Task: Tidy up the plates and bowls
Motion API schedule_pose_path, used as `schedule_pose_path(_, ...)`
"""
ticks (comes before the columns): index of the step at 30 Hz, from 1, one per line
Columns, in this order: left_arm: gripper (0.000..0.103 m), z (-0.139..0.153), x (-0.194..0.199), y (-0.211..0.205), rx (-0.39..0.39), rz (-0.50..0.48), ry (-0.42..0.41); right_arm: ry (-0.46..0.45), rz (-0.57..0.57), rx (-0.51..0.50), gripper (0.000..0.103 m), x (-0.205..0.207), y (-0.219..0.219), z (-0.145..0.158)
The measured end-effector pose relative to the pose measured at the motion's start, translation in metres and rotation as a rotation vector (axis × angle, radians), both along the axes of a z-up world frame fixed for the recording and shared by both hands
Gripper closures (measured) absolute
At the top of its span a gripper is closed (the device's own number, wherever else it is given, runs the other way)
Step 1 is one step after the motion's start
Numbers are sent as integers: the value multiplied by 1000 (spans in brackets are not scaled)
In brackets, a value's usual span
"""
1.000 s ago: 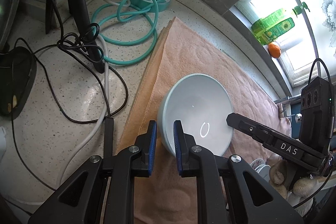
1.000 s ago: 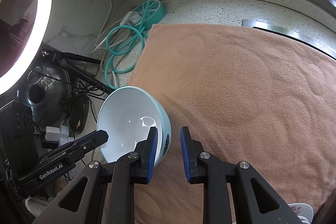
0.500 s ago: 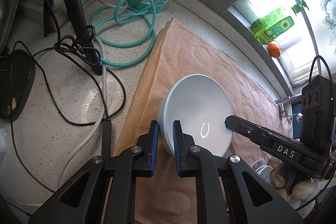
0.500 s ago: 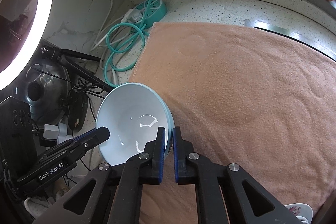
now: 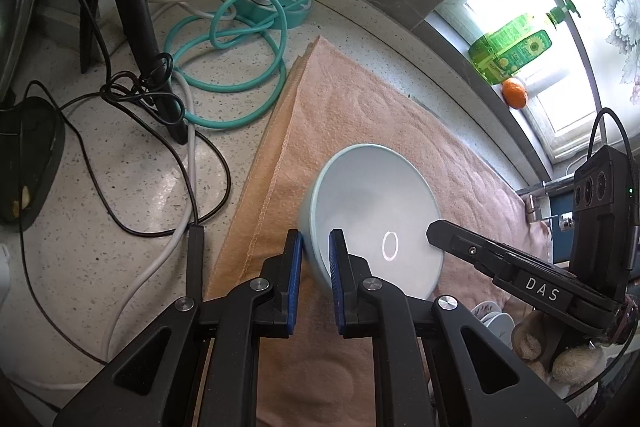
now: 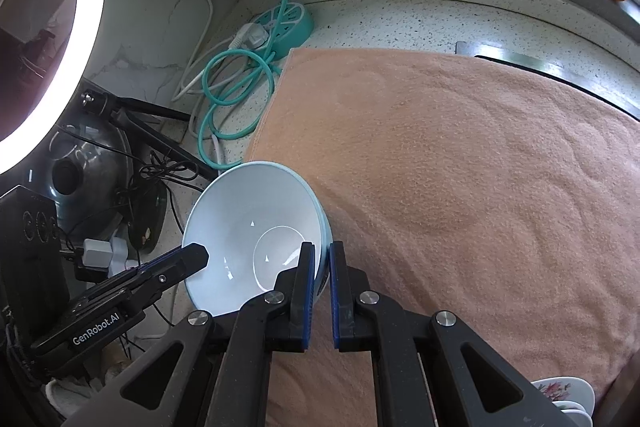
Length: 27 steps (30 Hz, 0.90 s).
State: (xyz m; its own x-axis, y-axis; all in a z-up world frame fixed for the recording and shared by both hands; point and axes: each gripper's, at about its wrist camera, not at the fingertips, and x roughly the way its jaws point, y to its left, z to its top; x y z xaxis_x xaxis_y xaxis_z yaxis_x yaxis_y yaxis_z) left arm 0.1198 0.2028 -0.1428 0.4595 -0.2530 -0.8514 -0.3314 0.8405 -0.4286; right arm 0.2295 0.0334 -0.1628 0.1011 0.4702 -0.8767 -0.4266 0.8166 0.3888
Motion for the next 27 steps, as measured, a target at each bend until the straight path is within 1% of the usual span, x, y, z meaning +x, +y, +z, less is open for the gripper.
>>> schedule_pose_path(13,91,18,-1,-16,2,-35,-42,-38,-33,17,96,-8,-23,22)
schedule_pose_path(27,91,44,6,-60,16,-108,-89,-79,-92,46,96,-18,-72,55)
